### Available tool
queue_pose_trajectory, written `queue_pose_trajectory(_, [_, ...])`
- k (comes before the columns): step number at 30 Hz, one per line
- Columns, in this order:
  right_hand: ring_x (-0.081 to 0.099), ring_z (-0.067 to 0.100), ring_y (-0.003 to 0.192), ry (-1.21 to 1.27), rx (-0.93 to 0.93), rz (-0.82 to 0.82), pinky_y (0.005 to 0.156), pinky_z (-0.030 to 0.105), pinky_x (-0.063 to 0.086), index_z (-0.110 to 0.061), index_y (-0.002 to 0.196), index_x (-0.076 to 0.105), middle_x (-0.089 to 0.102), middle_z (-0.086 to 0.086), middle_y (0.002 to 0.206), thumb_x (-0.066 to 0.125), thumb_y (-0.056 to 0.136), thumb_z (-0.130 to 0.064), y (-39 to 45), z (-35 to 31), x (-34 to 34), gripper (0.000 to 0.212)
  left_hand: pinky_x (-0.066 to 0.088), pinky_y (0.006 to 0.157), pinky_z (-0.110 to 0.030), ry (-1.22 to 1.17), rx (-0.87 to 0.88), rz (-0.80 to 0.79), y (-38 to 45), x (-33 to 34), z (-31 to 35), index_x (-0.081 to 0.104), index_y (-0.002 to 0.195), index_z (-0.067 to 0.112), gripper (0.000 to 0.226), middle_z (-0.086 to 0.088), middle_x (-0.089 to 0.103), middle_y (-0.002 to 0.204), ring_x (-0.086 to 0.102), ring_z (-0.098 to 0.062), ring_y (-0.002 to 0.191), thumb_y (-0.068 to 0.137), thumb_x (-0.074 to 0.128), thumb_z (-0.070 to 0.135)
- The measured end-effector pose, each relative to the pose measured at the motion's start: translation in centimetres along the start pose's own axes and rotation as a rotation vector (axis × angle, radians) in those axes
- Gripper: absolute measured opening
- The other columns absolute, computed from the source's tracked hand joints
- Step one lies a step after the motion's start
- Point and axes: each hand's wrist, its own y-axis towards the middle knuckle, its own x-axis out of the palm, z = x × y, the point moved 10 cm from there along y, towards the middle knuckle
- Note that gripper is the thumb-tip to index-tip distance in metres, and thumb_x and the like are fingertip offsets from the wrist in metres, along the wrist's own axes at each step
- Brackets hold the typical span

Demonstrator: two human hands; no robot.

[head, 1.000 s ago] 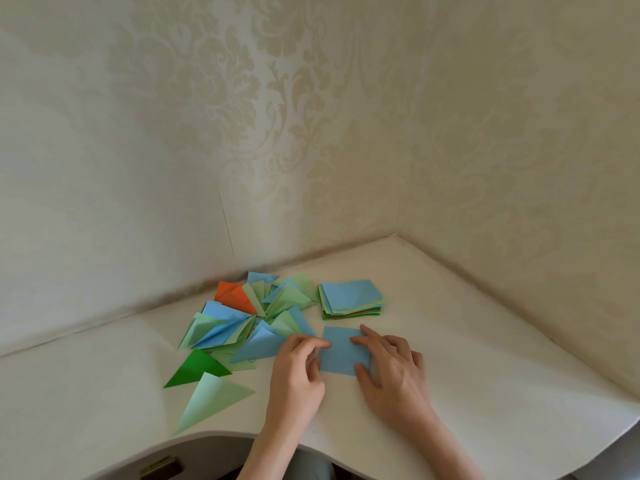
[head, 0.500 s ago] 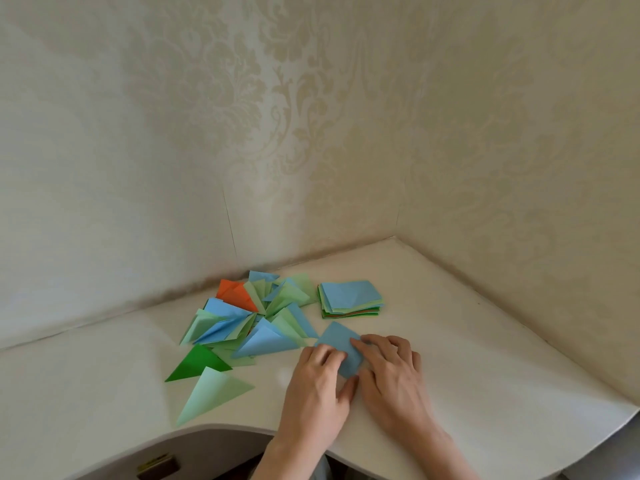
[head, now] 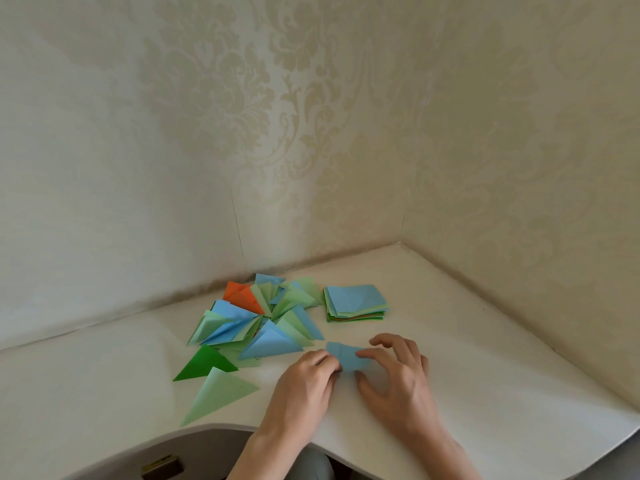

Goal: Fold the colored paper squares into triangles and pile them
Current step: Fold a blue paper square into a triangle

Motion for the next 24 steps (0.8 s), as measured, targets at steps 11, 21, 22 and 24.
queue_pose_trajectory(11, [0.054,0.009,0.079,-0.087,0.014,0.023,0.066,0.030,0.040,-0.032,0.074,0.063,0.056,-0.019,0.082,0.051,0.082,-0.049,0.0,0.7,0.7,0.022,0.040,0.066,-0.013,-0.116,-0.205,0.143,-0.2,-1.4,-3.6,0.067,0.084,0.023,0.022,0.024,0.052,0.070,0.054,-0.004,0.070,0.074,0.078,0.007])
queue_pose_trajectory(21, [0.055,0.011,0.069,-0.179,0.137,0.037,0.062,0.028,0.038,-0.031,0.063,0.060,0.052,-0.014,0.074,0.048,0.074,-0.065,0.7,1.6,1.4,0.038,0.049,0.062,-0.029,0.022,-0.231,0.207,0.5,-0.2,-2.7,0.063,0.093,0.023,0.029,0.011,0.061,0.080,0.056,-0.015,0.073,0.073,0.080,0.035])
queue_pose_trajectory(22, [0.055,0.011,0.067,-0.192,0.137,0.038,0.061,0.028,0.038,-0.031,0.062,0.059,0.050,-0.013,0.073,0.048,0.073,-0.066,0.7,1.7,1.5,0.038,0.049,0.061,-0.030,0.037,-0.239,0.202,0.6,-0.1,-2.8,0.063,0.093,0.023,0.030,0.010,0.061,0.079,0.056,-0.016,0.072,0.072,0.080,0.037])
queue_pose_trajectory(24, [0.054,0.013,0.065,-0.213,0.136,0.036,0.059,0.028,0.039,-0.031,0.062,0.054,0.048,-0.013,0.072,0.048,0.072,-0.066,0.7,1.7,1.5,0.037,0.049,0.059,-0.032,0.038,-0.252,0.199,0.7,-0.1,-2.8,0.063,0.093,0.023,0.031,0.009,0.060,0.078,0.056,-0.016,0.070,0.071,0.081,0.037])
